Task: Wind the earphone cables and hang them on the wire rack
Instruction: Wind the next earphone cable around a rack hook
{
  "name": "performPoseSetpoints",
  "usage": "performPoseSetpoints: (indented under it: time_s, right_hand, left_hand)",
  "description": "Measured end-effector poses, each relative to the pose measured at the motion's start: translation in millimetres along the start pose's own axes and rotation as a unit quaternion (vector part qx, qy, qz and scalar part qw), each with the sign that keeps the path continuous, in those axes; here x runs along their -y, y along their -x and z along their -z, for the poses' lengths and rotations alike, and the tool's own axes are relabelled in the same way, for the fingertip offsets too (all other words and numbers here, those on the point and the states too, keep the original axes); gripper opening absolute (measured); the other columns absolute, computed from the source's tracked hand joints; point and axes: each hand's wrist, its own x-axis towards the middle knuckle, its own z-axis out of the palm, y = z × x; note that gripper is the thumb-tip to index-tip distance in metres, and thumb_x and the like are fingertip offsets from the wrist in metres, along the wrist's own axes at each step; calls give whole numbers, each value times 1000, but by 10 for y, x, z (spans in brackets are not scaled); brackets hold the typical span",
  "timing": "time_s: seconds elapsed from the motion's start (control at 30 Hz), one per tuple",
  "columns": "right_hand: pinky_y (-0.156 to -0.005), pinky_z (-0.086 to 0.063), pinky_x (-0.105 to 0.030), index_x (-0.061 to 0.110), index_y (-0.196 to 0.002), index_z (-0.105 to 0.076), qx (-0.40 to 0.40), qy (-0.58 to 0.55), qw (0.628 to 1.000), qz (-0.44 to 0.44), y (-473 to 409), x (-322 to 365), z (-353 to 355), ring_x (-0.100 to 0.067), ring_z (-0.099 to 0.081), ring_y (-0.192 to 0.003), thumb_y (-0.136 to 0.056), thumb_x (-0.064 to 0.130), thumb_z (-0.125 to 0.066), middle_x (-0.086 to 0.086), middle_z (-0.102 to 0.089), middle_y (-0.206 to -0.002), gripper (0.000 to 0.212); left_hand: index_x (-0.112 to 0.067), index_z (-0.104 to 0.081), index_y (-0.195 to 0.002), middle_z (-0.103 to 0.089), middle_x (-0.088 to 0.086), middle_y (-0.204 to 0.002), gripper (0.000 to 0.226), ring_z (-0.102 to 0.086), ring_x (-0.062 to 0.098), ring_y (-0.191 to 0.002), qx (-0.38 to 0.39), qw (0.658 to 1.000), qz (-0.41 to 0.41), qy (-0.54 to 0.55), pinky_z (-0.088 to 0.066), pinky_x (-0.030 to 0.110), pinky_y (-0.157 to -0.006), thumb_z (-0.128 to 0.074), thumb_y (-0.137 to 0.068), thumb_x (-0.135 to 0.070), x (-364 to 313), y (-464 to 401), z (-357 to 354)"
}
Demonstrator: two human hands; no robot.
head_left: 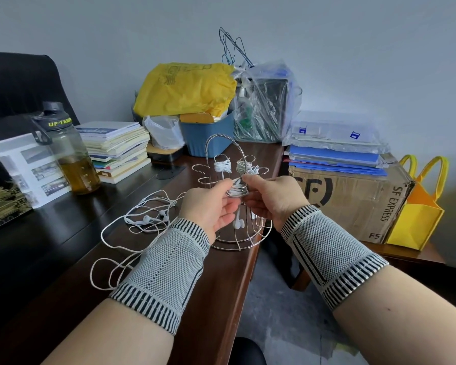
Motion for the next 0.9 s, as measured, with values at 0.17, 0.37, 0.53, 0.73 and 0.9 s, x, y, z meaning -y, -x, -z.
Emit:
performPoseSetpoints:
  time_s: [0.17,0.37,0.53,0.73,0.9]
  right_hand:
    - [-53,-50,-25,1,-81,-67,-34,-48,998,-8,77,-193,14,-18,-62,-55,-89,28,-58,-13,-72,-69,29]
    - [-58,-47,-35,16,-55,-67,-50,68,993,80,189,-464,-22,-17,-53,-53,-80,11,-63,-2,-62,-54,26]
    - [-49,-46,-20,22,-75,-72,-36,141,976,162,240,-523,-149,-2,-52,-47,-87,23,-66,2,-67,-61,14]
    - [-59,-55,-32,14,-66,-68,-54,153,973,163,188,-558,-194,-13,-59,-53,-87,24,-64,-5,-69,-61,24]
    - [-57,-52,-28,22,-62,-67,-43,165,972,160,192,-636,-190,-6,-58,-50,-86,23,-64,-2,-68,-58,24]
  left_hand:
    - [-8,-67,-95,-73,8,-83,28,-65,12,-68,-13,999,-7,-29,-52,24,-60,-51,-98,-31,160,22,83]
    - [-16,-71,-82,-69,-2,-60,15,-53,7,-51,-13,994,-43,-101,-41,18,-47,-61,-93,-17,380,-20,130]
    - [-20,-75,-90,-69,-1,-68,22,-50,0,-42,3,987,-106,-119,-36,13,-42,-57,-95,-10,471,-42,112]
    - [-23,-74,-78,-58,-6,-53,20,-44,9,-48,5,985,-144,-94,-36,22,-49,-62,-93,-16,504,-92,125]
    - [-13,-75,-83,-52,-10,-45,11,-42,1,-41,-9,979,-174,-105,-35,17,-46,-69,-86,-21,458,-151,93]
